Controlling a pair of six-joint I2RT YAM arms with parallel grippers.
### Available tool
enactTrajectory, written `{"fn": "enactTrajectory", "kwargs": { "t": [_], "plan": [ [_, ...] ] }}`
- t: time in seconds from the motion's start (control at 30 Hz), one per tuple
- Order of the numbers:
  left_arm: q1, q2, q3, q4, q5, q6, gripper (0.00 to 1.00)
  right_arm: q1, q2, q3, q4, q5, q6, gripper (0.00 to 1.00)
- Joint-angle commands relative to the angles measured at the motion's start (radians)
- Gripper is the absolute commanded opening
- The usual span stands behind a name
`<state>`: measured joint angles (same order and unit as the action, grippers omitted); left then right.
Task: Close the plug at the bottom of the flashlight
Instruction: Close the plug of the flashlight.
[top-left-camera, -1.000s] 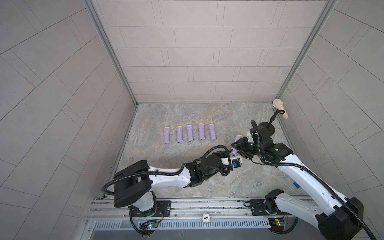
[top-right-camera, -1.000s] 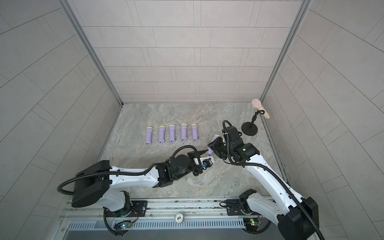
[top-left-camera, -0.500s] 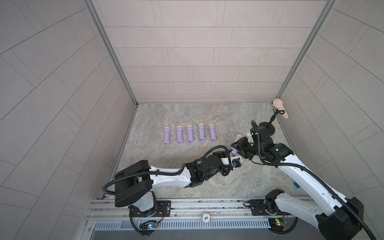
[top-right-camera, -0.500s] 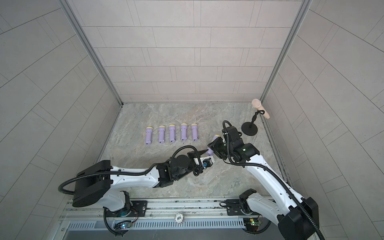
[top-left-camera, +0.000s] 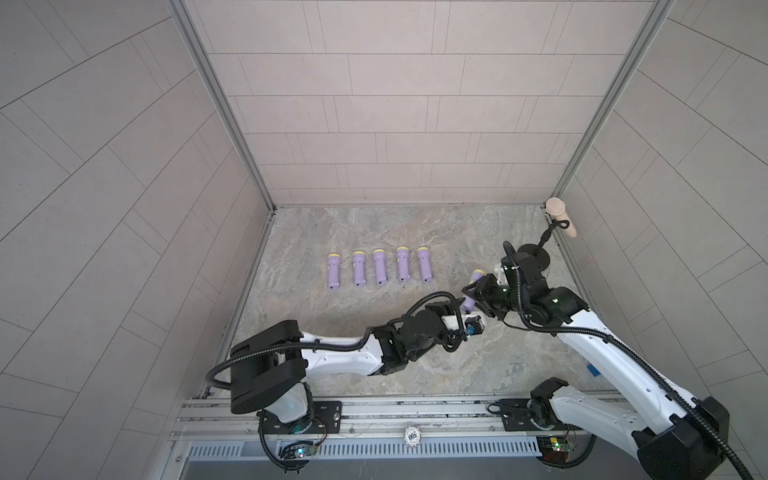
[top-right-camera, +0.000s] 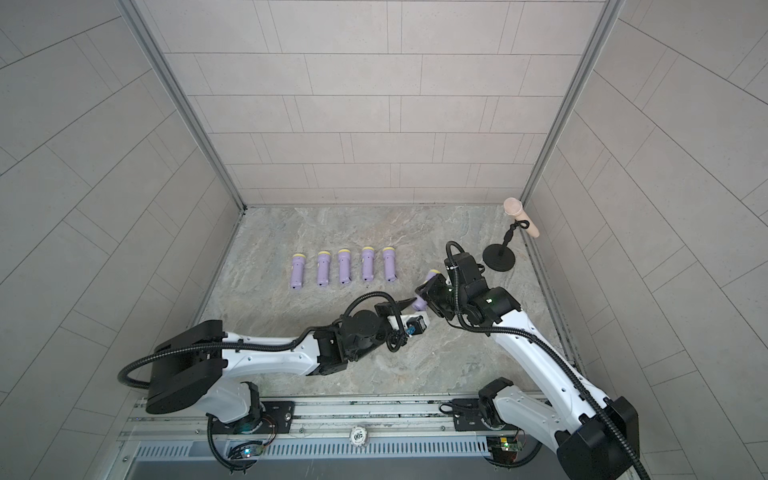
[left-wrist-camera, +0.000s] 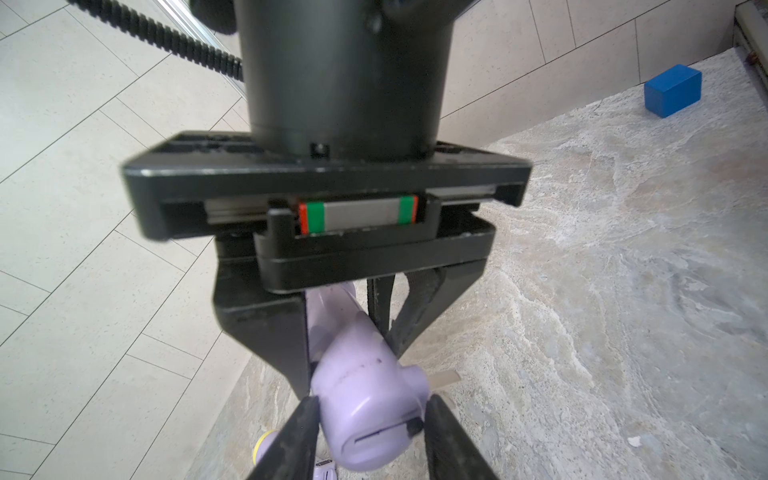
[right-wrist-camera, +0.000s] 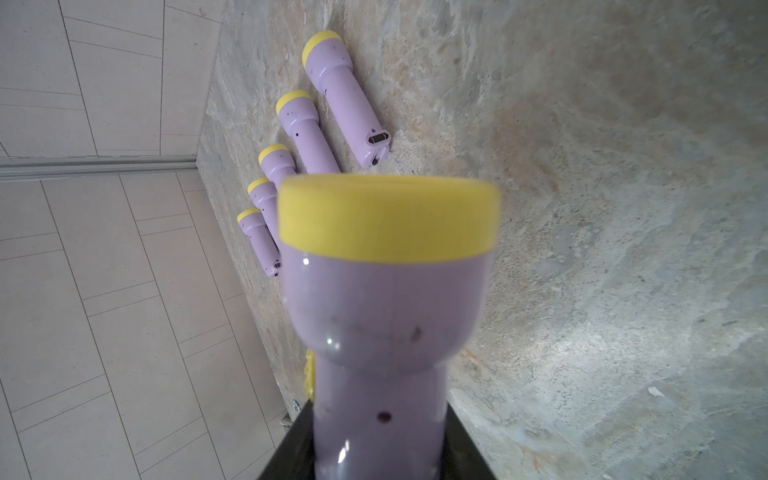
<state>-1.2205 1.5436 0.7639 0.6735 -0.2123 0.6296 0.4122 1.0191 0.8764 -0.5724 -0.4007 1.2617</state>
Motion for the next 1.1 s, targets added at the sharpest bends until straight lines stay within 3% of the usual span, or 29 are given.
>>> {"fn": "enactTrajectory", "kwargs": {
  "t": [0.0,1.07],
  "plan": [
    [-0.014,0.021,0.007,-0.005,0.008,0.032,0.45,0.008,-0.024,0.009,0.039,-0.013,0.018,0.0],
    [-0.024,0.028,0.011,-0.02,0.003,0.052,0.37,0.013,-0.032,0.007,0.049,-0.022,0.028,0.0]
  ]
}}
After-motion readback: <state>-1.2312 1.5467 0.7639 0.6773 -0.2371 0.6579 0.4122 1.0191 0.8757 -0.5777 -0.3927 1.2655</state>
